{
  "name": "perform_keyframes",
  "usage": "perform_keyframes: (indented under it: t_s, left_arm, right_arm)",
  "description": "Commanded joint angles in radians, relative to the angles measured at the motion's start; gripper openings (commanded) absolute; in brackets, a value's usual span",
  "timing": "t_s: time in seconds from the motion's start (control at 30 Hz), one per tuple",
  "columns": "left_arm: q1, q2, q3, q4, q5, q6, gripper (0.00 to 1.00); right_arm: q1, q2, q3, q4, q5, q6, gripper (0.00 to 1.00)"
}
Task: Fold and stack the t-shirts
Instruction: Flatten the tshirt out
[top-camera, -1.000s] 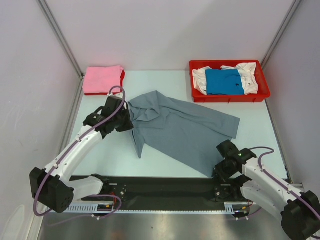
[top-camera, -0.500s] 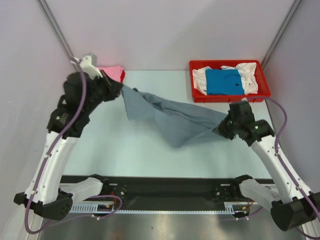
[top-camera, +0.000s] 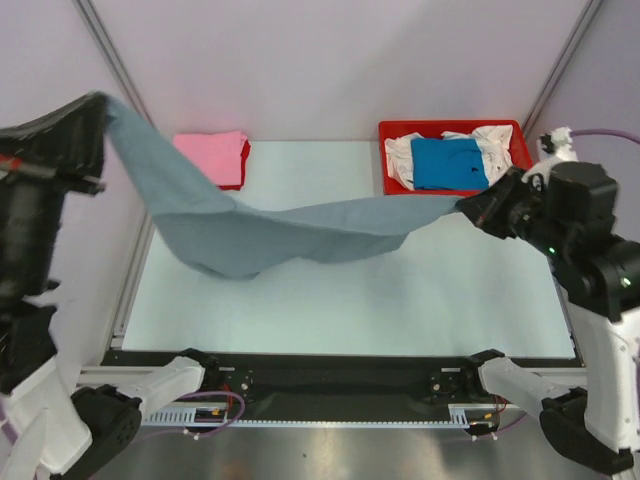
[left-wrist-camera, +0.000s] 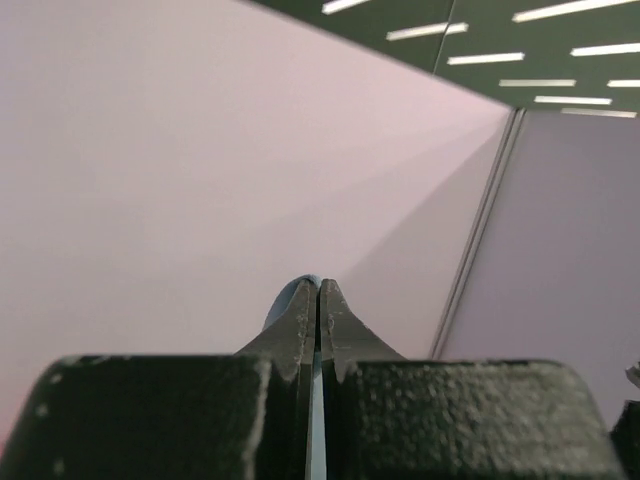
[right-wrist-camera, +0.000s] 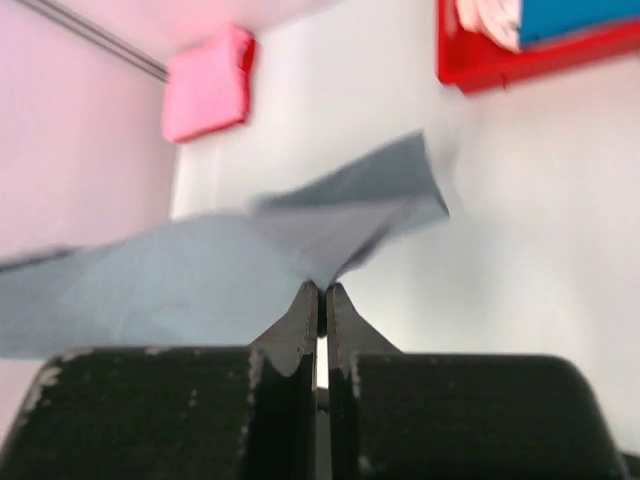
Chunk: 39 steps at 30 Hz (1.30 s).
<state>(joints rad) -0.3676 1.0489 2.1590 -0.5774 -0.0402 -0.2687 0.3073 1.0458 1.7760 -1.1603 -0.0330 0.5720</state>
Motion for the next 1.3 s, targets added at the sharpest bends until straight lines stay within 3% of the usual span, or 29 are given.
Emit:
perform_keyframes:
  t_s: [0.0, 0.07, 0.23, 0.5, 0.67, 1.07, 1.27]
  left_arm:
    - [0.009, -0.073, 0.076, 0.077, 0.014, 0.097, 0.00]
    - [0.007, -0.110, 0.079, 0.080, 0.010, 0.114, 0.00]
    - [0.002, -0.176, 0.049, 0.082, -0.027, 0.146, 0.00]
    - [0.001, -0.026, -0.019, 0.183, -0.096, 0.167, 0.00]
    - [0.001, 0.066, 0.128, 0.156, -0.122, 0.201, 0.00]
    - [-0.046, -0.193, 0.122, 0.136, -0.228, 0.313, 0.00]
    - [-0.060, -0.289, 0.121, 0.131, -0.217, 0.336, 0.00]
  right_arm:
    - [-0.002, -0.055, 0.091, -0.069, -0.080, -0.041, 0.00]
    - [-0.005, -0.105, 0.105, -0.024, -0.183, -0.047, 0.00]
    - [-0.004, -0.133, 0.168, -0.012, -0.255, -0.057, 0.00]
    - [-0.002, 0.006, 0.189, 0.090, -0.134, -0.050, 0.00]
    - [-0.002, 0.088, 0.305, 0.053, -0.134, -0.067, 0.00]
    - [-0.004, -0.039, 0.333, 0.059, -0.352, -0.115, 0.00]
    - [-0.010, -0.130, 0.298, 0.175, -0.501, -0.035, 0.00]
